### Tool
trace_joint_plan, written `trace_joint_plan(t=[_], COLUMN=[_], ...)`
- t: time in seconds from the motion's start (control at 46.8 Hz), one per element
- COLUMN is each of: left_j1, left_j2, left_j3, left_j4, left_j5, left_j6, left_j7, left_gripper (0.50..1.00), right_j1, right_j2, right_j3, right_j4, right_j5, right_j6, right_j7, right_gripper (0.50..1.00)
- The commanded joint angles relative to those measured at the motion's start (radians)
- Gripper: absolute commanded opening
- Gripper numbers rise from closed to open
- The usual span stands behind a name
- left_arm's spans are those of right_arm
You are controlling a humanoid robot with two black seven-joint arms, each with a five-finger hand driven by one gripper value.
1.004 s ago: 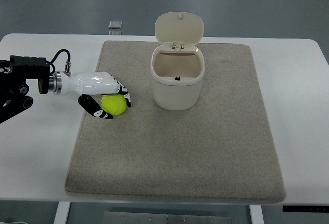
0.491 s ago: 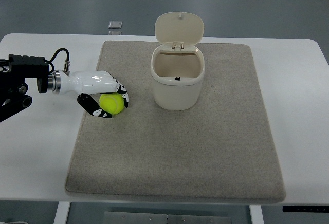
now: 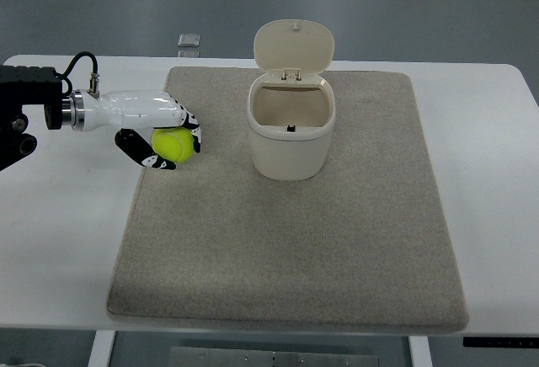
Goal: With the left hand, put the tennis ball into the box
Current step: 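Lift the ball with the left hand and carry it over the cream bin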
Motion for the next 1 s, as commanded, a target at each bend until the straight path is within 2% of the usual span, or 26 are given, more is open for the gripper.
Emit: trace_joint_plan(t=[0.0,0.128,0.256,0.427,0.683,0.983], left_j1=[-0.016,-0.026,-0.039,-0.121,-0.21,-0.325], left_j2=[0.054,0.136,0.162,0.151,0.044,-0.131], left_j3=[-0.003,-0.015,-0.022,-0.019,0.016,0.166], left_j4=[-0.05,-0.155,-0.235,-0.279,-0.258,-0.118], left_j5=[0.0,0.002,0.002,0.002,0.005,0.003], left_j6=[0.041,0.13,0.202,0.207,0.201,0.201], left_j7=[-0.003,-0.006,-0.008,-0.008,-0.006,0.005], left_gripper=[0.5,0.5,0.5,0.5,0.5,0.5], right_j1=[0.0,0.0,0.0,0.0,0.0,0.0], right_j2=[0.0,0.0,0.0,0.0,0.0,0.0], right_j3=[0.0,0.0,0.0,0.0,0.0,0.0], right_j4=[0.0,0.0,0.0,0.0,0.0,0.0], right_j5=[0.0,0.0,0.0,0.0,0.0,0.0], right_j6=[0.0,0.0,0.0,0.0,0.0,0.0], right_j7=[0.0,0.0,0.0,0.0,0.0,0.0], right_gripper=[0.903,0.901,0.901,0.901,0.903,0.901])
